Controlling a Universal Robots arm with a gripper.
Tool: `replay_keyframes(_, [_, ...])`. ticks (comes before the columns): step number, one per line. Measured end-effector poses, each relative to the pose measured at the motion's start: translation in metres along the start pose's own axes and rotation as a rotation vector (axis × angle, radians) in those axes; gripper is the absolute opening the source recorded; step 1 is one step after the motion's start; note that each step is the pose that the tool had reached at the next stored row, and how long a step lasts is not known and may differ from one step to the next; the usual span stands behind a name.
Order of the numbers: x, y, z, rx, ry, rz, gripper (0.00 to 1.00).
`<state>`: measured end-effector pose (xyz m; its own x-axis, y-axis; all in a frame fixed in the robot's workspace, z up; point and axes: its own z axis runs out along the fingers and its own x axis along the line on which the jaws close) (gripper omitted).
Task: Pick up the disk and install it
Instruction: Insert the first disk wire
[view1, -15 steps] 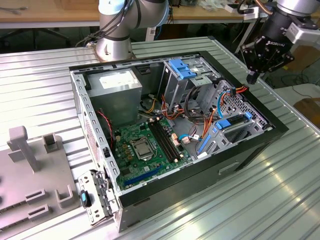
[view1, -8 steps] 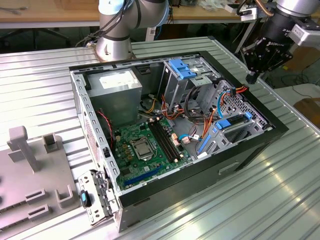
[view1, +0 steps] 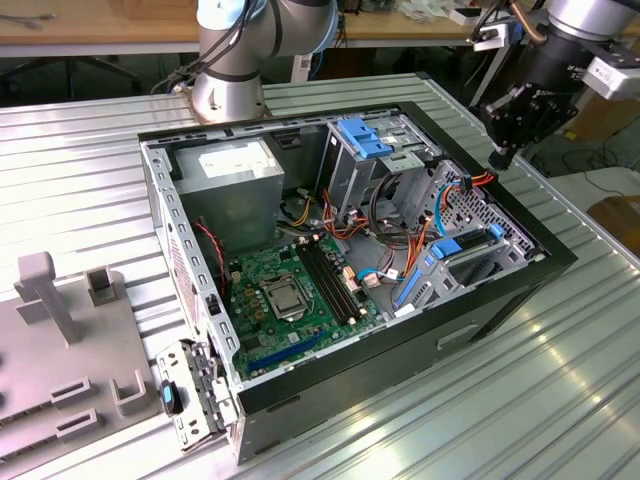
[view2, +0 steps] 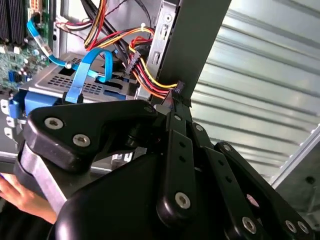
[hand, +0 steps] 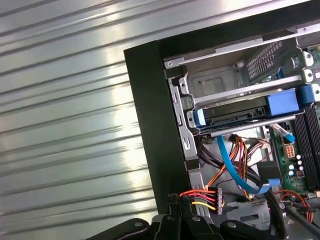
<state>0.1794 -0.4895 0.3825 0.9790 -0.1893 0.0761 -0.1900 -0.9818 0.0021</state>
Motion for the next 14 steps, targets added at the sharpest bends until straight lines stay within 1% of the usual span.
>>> replay_keyframes(1, [0.0000,0.0000,0.0006,-0.0003,0.0004,-0.024,0.11])
replay_keyframes(2, [-0.0001,0.0000,0.0007,-0.0067,0.0019,-0.038,0.11])
replay_keyframes(3, [-0.0004,-0.0012,0.0010,-0.0186,0.0053,-0.046,0.11])
replay_keyframes(4, [-0.0015,-0.0065,0.0016,-0.0292,0.0105,-0.047,0.11])
replay_keyframes(5, [-0.0021,-0.0094,0.0022,-0.0314,0.0115,-0.048,0.11])
replay_keyframes(6, [-0.0022,-0.0099,0.0025,-0.0324,0.0118,-0.048,0.11])
replay_keyframes(9, [-0.0022,-0.0099,0.0025,-0.0331,0.0120,-0.048,0.11])
replay_keyframes(12, [-0.0022,-0.0099,0.0025,-0.0356,0.0124,-0.048,0.11])
replay_keyframes(13, [-0.0022,-0.0100,0.0025,-0.0424,0.0136,-0.049,0.11])
replay_keyframes(14, [-0.0022,-0.0099,0.0028,-0.0603,0.0174,-0.050,0.11])
